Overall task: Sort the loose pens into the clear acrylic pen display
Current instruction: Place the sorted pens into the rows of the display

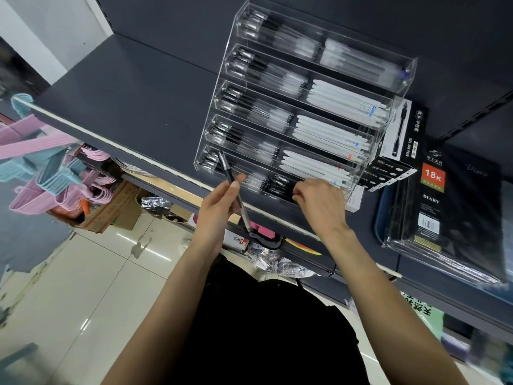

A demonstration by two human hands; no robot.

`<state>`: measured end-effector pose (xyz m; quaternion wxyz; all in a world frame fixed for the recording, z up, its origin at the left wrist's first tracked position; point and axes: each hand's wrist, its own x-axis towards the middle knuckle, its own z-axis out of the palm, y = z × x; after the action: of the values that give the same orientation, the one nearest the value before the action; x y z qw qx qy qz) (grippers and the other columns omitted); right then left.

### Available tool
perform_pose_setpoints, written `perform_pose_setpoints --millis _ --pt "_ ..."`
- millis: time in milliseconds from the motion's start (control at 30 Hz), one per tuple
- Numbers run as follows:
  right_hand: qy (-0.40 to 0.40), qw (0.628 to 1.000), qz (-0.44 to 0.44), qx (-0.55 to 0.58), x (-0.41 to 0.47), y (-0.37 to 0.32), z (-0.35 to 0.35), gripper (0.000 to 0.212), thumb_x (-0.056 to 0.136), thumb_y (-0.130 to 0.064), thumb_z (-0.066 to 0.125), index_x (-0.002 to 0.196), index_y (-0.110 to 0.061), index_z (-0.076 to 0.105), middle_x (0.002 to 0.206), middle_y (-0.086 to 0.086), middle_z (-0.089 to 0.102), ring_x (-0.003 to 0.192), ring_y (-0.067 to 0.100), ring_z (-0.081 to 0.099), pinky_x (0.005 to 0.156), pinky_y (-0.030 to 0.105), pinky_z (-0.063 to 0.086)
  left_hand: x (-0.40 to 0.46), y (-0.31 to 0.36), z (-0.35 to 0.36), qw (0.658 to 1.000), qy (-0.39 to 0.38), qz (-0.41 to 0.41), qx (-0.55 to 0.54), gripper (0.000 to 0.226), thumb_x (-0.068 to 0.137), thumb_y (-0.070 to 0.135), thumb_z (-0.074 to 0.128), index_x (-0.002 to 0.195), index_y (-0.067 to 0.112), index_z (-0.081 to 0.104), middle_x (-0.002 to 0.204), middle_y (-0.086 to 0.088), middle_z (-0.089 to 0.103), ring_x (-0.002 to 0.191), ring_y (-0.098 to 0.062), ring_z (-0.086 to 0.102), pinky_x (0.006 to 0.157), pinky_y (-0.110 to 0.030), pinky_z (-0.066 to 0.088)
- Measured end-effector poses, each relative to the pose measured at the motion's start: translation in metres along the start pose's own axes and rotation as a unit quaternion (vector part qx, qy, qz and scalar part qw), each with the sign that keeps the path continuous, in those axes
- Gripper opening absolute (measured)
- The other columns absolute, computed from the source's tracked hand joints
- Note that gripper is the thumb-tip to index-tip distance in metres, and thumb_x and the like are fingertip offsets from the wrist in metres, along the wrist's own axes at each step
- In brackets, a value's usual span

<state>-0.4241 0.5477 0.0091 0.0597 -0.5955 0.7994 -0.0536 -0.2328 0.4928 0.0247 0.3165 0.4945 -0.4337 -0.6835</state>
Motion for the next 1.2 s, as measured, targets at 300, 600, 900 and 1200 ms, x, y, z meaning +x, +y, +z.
perform_pose_setpoints --millis 300,600,900,1200 --pt "0.023 0.999 -0.008 0.022 -0.003 0.005 0.005 0.011 0.091 -0.016 0.058 0.094 -0.015 0.069 0.091 0.000 0.068 0.086 0.020 0.063 0.066 0.032 0.052 0.003 -0.003 0.008 1.000 -0.005 0.019 -0.011 0.014 0.095 0.014 0.055 0.109 0.010 0.058 0.090 0.002 0.068 0.083 -0.007 0.068 0.075 -0.018 0.052" --pt "0.083 0.971 0.027 0.224 -0.025 -0.008 -0.031 0.014 0.085 -0.022 0.068 0.099 -0.024 0.069 0.088 -0.008 0.070 0.080 0.010 0.063 0.071 0.031 0.053 0.024 -0.002 0.054 0.996 -0.049 0.038 0.065 0.016 0.088 0.016 0.066 0.083 0.014 0.052 0.086 -0.003 0.070 0.081 -0.012 0.067 0.076 -0.023 0.054" --pt "-0.008 0.998 0.057 0.036 -0.029 0.022 -0.024 0.018 0.092 -0.020 0.057 0.105 -0.025 0.069 0.104 -0.003 0.070 0.099 0.021 0.063 0.075 0.032 0.049 0.057 -0.014 0.024 0.824 -0.023 0.311 0.474 0.022 0.090 0.008 0.055 0.110 0.010 0.066 0.104 -0.005 0.066 0.096 -0.026 0.057 0.088 -0.036 0.048" --pt "-0.033 0.998 0.047 0.000 -0.024 0.021 -0.009 0.021 0.096 -0.016 0.049 0.105 -0.019 0.068 0.105 -0.002 0.064 0.095 0.021 0.061 0.071 0.033 0.051 0.063 -0.031 0.036 0.707 -0.045 0.357 0.609 0.024 0.091 0.021 0.055 0.112 0.018 0.067 0.107 -0.001 0.066 0.099 -0.027 0.058 0.084 -0.042 0.045"
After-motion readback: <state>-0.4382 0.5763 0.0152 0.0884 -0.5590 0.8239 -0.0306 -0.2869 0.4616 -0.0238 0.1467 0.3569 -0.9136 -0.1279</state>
